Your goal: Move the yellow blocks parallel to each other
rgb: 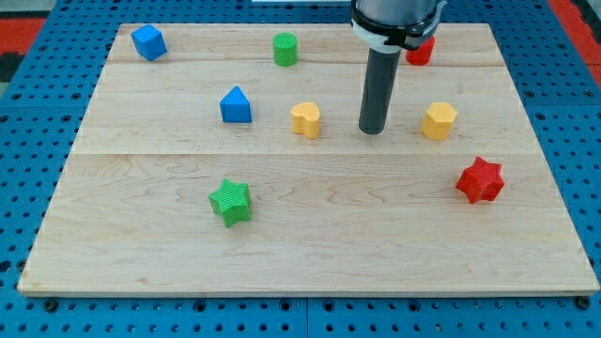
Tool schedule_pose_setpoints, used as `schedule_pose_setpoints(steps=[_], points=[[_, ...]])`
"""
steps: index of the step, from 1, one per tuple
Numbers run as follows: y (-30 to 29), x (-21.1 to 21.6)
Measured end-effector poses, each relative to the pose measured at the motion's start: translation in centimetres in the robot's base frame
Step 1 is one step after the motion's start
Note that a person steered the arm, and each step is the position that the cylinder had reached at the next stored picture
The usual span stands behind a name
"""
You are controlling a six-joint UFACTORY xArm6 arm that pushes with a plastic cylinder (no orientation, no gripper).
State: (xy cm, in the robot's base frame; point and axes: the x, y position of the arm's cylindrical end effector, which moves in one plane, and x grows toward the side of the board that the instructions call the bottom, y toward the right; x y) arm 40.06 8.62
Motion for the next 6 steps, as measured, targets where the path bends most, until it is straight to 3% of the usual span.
schedule_pose_setpoints(steps=[3,4,5,6], points=[[-1.8,-0.7],[-1.2,1.1],[-4.9,8.3],[-10.8,10.4]])
